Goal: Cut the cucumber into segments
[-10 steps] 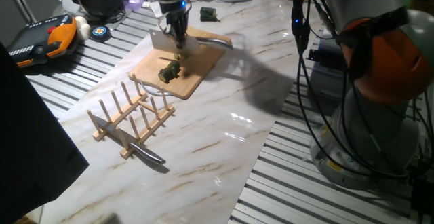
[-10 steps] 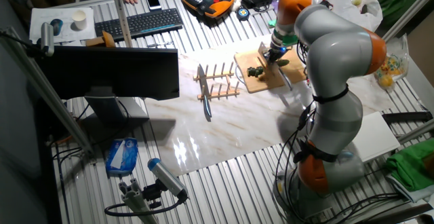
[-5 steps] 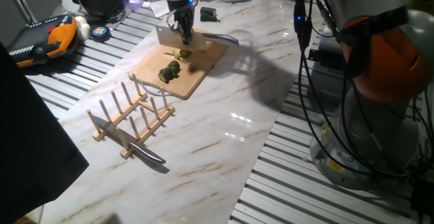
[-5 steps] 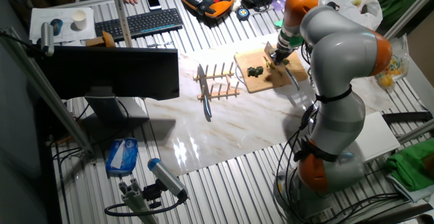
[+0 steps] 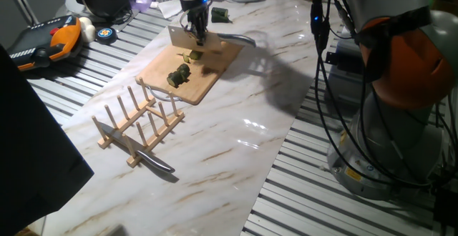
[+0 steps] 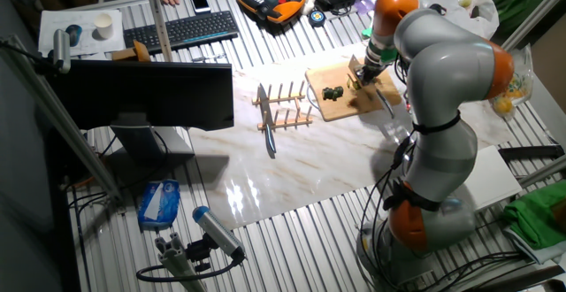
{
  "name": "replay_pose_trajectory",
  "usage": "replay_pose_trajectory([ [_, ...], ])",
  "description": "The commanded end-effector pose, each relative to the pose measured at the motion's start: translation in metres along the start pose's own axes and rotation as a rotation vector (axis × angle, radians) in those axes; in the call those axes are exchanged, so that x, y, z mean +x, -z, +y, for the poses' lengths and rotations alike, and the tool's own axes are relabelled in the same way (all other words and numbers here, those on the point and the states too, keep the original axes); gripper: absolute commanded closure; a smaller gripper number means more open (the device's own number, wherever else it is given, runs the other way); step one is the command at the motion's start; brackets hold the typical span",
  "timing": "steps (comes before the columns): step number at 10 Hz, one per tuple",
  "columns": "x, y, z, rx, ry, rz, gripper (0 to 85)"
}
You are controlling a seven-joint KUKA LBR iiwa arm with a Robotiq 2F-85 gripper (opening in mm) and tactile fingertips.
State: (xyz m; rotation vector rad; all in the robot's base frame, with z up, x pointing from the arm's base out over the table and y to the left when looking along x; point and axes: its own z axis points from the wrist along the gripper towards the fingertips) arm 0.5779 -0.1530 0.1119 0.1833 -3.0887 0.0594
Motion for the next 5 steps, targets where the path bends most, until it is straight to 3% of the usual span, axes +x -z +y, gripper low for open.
replay_pose_trajectory([
  [1, -0.0027, -0.0001, 0.0005, 0.016, 0.024, 0.008, 84.3],
  [3, -0.0082, -0.0022, -0.0011, 0.009, 0.071, 0.024, 84.3],
  [5, -0.0084, -0.0049, -0.0048, 0.006, 0.057, 0.016, 84.3],
])
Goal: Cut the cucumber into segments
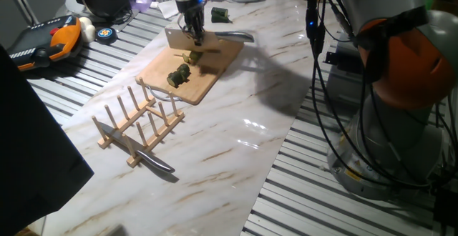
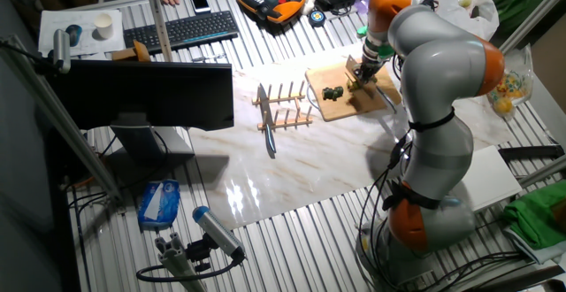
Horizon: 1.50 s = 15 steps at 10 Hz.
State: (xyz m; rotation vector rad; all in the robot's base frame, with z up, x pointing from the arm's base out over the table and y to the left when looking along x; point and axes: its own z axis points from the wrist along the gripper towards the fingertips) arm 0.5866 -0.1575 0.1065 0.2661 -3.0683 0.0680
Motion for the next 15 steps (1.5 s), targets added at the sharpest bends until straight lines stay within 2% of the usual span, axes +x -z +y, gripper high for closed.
replay_pose_trajectory([
  [1, 0.000, -0.001, -0.001, 0.001, -0.002, -0.004, 84.3],
  [5, 0.001, -0.002, -0.002, 0.000, -0.004, -0.010, 84.3],
  [9, -0.008, -0.009, -0.005, -0.011, 0.000, -0.007, 84.3],
  [12, -0.012, -0.012, -0.006, -0.019, -0.006, -0.043, 84.3],
  [14, -0.014, -0.012, -0.006, -0.015, -0.011, -0.087, 84.3],
  [15, -0.016, -0.013, -0.006, -0.012, -0.013, -0.095, 84.3],
])
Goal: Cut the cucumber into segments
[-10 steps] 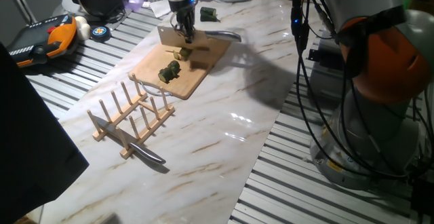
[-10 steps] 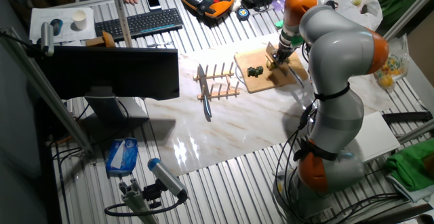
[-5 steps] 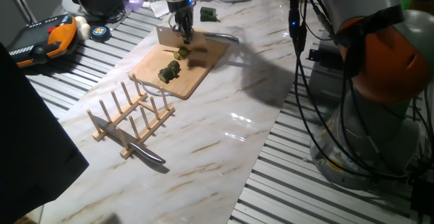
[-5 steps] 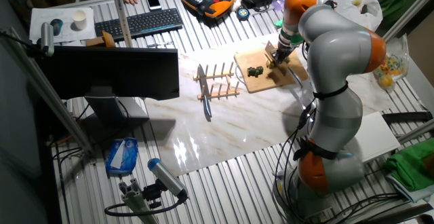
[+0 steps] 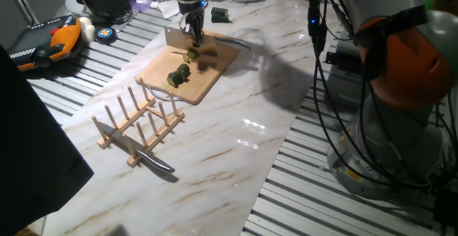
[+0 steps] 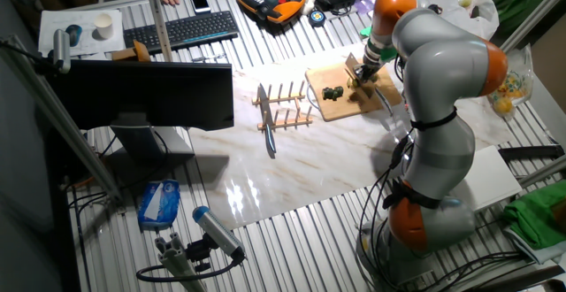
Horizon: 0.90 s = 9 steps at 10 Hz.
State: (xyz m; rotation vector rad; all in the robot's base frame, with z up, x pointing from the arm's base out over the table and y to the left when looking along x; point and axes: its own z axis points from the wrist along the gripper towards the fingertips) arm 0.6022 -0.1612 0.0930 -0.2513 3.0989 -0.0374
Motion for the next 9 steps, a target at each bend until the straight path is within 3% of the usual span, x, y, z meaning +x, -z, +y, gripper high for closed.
replay_pose_trajectory([
  [1, -0.002, -0.001, 0.000, 0.000, -0.001, -0.002, 84.3],
  [6, -0.014, -0.010, 0.000, -0.005, 0.000, 0.012, 84.3],
  [9, -0.017, -0.014, 0.001, -0.010, 0.002, 0.036, 84.3],
])
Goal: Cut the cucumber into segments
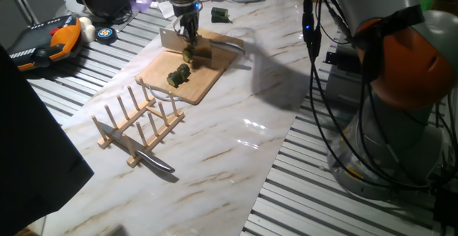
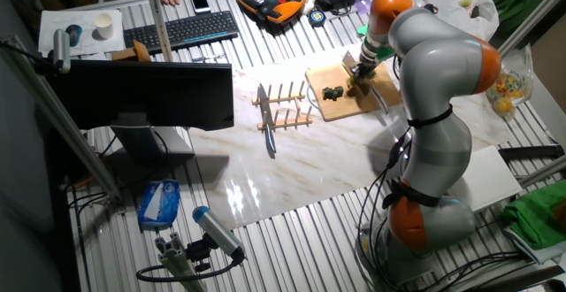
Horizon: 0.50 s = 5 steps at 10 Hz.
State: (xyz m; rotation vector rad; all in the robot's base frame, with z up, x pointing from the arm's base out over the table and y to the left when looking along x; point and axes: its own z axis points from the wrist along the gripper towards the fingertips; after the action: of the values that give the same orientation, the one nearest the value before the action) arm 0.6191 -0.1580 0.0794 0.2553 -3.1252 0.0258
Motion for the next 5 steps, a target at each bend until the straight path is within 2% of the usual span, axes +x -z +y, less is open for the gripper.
replay_pose_trajectory([
  [1, -0.0013, -0.0014, -0.0001, -0.001, 0.002, 0.009, 84.3],
  [5, -0.0024, -0.0095, -0.0003, -0.019, 0.011, 0.032, 84.3],
])
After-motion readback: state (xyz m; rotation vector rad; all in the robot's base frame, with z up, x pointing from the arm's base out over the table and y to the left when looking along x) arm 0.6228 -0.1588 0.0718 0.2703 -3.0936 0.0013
